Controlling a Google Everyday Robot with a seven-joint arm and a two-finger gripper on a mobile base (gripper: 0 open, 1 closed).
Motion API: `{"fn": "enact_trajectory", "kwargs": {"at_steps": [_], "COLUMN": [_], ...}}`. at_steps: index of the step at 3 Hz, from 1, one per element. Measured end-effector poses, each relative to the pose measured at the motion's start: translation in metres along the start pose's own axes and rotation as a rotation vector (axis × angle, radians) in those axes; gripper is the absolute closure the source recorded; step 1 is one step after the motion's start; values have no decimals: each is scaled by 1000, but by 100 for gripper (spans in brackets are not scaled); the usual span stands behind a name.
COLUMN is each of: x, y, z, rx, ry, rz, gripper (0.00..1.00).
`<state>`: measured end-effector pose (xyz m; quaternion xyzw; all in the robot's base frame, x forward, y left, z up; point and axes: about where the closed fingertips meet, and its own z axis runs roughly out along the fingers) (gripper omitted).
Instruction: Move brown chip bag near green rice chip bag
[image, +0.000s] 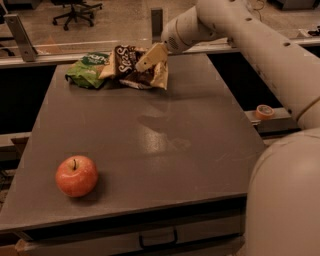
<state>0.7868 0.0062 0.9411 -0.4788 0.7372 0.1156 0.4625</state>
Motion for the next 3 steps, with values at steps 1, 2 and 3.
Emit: {"fn": "enact_trajectory", "kwargs": {"at_steps": [1, 2, 3], "x": [5, 19, 4], "y": [-32, -63, -75], "z": [-59, -137, -171], "rx": [10, 6, 30], "ry": [-87, -221, -278], "rz": [-57, -80, -99], "gripper": [0, 0, 0]}}
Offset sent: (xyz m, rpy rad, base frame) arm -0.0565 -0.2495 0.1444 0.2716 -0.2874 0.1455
